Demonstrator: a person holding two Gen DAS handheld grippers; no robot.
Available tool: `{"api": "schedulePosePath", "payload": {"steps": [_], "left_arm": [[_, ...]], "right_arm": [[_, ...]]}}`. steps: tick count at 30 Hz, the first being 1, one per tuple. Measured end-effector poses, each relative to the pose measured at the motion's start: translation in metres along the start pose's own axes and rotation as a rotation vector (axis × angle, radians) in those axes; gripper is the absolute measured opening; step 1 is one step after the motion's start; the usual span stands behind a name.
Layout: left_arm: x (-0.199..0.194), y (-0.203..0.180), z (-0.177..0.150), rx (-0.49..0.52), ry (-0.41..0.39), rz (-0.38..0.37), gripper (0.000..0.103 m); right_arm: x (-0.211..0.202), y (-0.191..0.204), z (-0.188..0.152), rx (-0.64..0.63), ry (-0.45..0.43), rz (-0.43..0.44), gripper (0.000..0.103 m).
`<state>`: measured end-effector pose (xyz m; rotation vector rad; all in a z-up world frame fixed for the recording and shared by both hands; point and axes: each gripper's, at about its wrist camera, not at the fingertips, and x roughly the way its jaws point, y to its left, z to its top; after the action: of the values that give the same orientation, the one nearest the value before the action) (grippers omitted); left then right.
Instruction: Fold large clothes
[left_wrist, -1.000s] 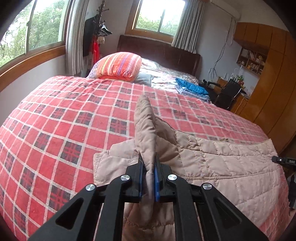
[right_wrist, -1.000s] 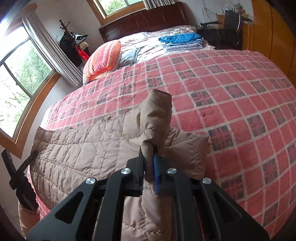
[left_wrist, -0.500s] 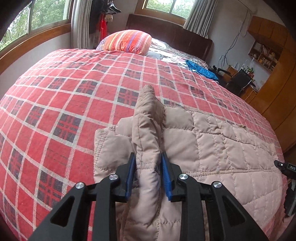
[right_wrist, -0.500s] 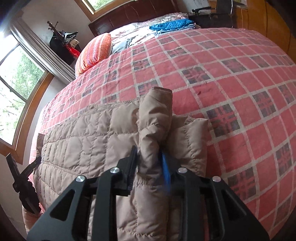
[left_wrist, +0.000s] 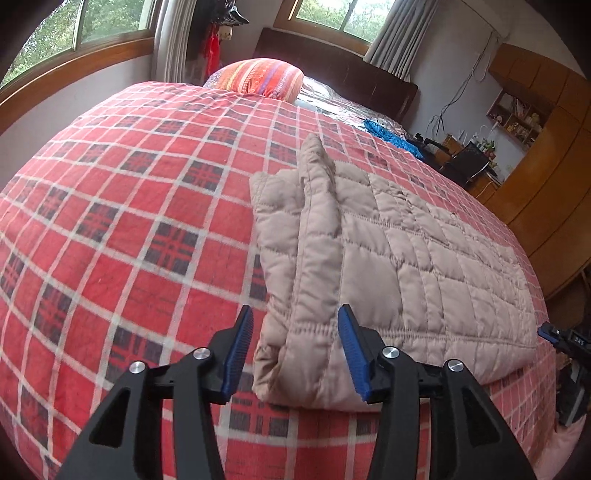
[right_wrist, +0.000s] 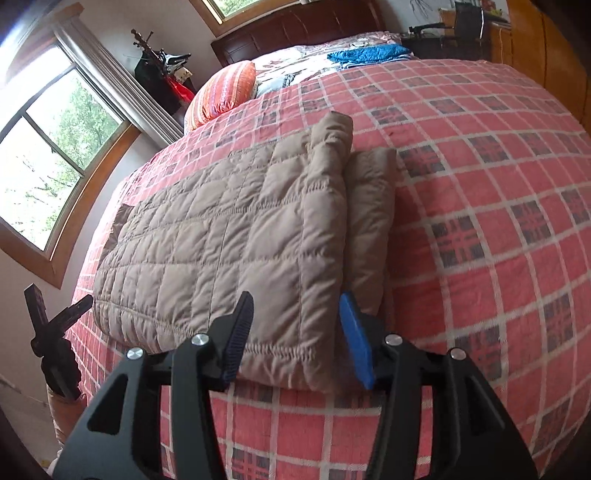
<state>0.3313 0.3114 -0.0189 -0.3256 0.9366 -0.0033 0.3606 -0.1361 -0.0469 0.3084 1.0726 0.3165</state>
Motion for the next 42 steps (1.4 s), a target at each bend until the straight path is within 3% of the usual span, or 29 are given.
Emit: {"api": "schedulePosePath", "payload": {"steps": [7,10,12,14,19,23,29,32,34,35,36,42], "left_arm": [[0.006,-0.001,-0.014,-0.030,0.026,-0.033,0.046],[0.011,0.002,-0.016,-0.043,0.018,-0.020,0.032],[0.012,0.002,-0.017,-0.054,0.012,-0.023,0.024],[0.010,0.002,-0.016,-0.062,0.009,-0.026,0.018],[0.005,0.002,-0.015,-0.059,-0.006,-0.023,0.012],[0.023,0.008,-0.021,-0.060,0.031,-0.028,0.012],[0.024,0.002,-0.023,-0.020,0.017,0.009,0.015],[0.021,0.002,-0.023,-0.026,0.019,0.006,0.015],[0.014,0.003,-0.021,-0.038,0.022,-0.004,0.027],[0.010,0.005,-0.018,-0.046,0.023,-0.013,0.044],[0.007,0.007,-0.015,-0.056,0.018,-0.021,0.052],[0.010,0.029,0.009,-0.113,0.036,-0.058,0.065]], "right_arm": [[0.012,0.003,-0.012,0.005,0.033,-0.013,0.044],[0.016,0.000,-0.016,0.016,0.030,-0.017,0.031],[0.018,-0.004,-0.017,0.013,0.033,-0.042,0.014],[0.016,-0.005,-0.017,0.027,0.024,-0.016,0.010],[0.012,-0.011,-0.015,0.049,0.021,0.002,0.008],[0.032,-0.021,-0.018,0.070,0.068,0.007,0.008],[0.036,-0.023,-0.018,0.055,0.067,0.000,0.009],[0.027,-0.017,-0.018,0.033,0.048,-0.014,0.014],[0.017,-0.011,-0.018,0.026,0.027,-0.009,0.024],[0.011,-0.010,-0.017,0.031,0.015,0.003,0.041],[0.005,-0.010,-0.016,0.039,0.003,0.019,0.057],[-0.017,-0.029,0.002,0.108,-0.056,0.097,0.074]]}}
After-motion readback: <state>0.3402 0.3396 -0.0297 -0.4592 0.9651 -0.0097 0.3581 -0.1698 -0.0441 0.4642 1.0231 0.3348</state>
